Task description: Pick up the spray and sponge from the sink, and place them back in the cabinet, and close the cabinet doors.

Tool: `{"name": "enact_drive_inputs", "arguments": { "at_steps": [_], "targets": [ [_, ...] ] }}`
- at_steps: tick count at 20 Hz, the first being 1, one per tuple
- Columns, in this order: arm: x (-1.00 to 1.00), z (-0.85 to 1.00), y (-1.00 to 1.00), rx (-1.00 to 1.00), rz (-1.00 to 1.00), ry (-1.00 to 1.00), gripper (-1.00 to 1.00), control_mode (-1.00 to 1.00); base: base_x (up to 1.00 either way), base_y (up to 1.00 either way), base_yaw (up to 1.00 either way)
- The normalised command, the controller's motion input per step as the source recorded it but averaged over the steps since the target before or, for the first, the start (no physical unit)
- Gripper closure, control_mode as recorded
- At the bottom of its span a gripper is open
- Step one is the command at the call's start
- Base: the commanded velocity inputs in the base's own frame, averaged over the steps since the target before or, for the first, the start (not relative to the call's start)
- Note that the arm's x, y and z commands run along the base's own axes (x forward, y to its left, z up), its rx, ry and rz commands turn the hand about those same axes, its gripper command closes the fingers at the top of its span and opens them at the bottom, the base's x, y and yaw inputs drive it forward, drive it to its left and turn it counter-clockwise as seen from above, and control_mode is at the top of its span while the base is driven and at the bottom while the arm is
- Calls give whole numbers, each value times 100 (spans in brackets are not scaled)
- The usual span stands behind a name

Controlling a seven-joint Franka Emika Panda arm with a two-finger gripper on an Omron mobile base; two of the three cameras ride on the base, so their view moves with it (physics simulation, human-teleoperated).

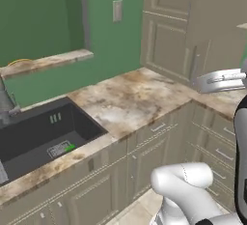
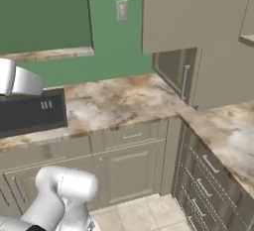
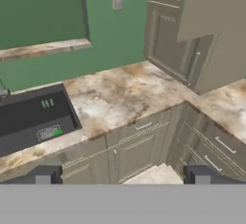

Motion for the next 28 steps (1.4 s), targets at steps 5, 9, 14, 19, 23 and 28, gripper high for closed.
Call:
{"name": "enact_drive_inputs", "arguments": {
  "at_steps": [5, 9, 14, 19, 23, 28],
  "targets": [
    [0, 0, 0, 0, 0, 0, -100, 100, 0, 0, 61],
    [0, 0, 0, 0, 0, 0, -100, 100, 0, 0, 55],
    [0, 0, 0, 0, 0, 0, -100, 100, 1, 0, 49],
    [0, 0, 0, 0, 0, 0, -100, 100, 25, 0, 26],
    [0, 0, 0, 0, 0, 0, -100, 100, 40, 2, 17],
    [0, 0, 0, 0, 0, 0, -100, 100, 45, 16, 4]
  ]
}}
